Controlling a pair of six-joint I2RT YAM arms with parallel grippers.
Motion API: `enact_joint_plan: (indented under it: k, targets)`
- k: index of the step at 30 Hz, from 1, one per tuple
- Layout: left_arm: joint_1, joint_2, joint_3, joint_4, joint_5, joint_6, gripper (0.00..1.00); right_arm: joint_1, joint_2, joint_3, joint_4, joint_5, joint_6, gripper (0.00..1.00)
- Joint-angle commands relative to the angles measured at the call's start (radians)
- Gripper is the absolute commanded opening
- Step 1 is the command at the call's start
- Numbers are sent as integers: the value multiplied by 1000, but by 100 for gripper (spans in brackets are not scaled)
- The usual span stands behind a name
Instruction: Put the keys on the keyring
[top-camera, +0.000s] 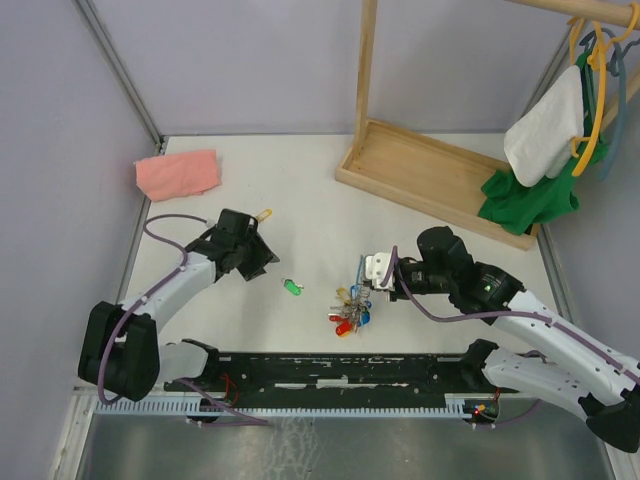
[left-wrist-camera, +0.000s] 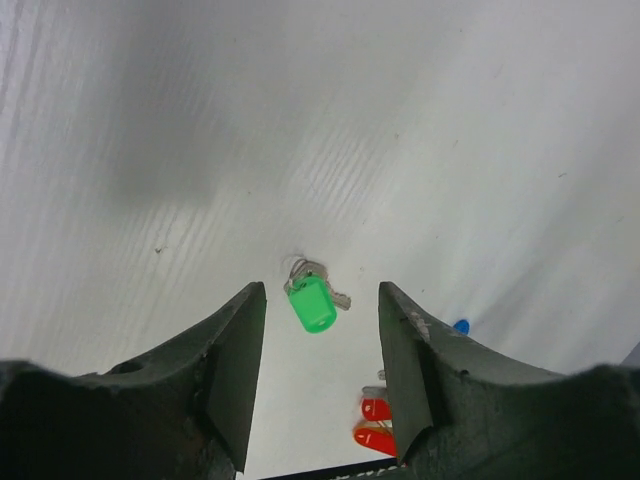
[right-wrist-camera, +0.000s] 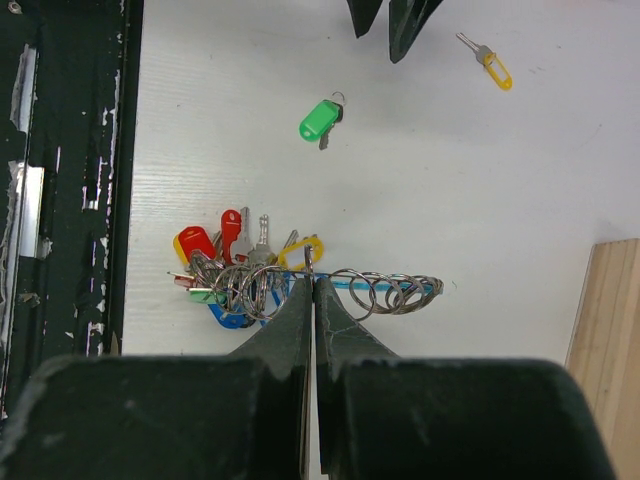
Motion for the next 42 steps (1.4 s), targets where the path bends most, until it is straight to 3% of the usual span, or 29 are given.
enact_joint_plan:
  k: [1, 6, 14, 27, 34, 42]
  targets:
    - [-50, -25, 5, -85, -3, 152, 56, 9, -29, 36, 64, -14, -14, 1]
    - [-195, -21, -68, 6, -13, 30, 59, 14, -26, 35, 67, -23, -11, 1]
    - [-239, 64, -94, 114, -60, -43, 58, 18, -37, 36, 63, -17, -17, 1]
    - [-252, 319, 111, 287, -123, -11, 58, 21, -35, 34, 57, -3, -25, 1]
    - [-256, 334, 229, 246, -104, 171, 58, 24, -37, 32, 52, 2, -29, 1]
    - [-256, 246, 266, 140, -135, 652, 55, 27, -38, 34, 49, -11, -36, 1]
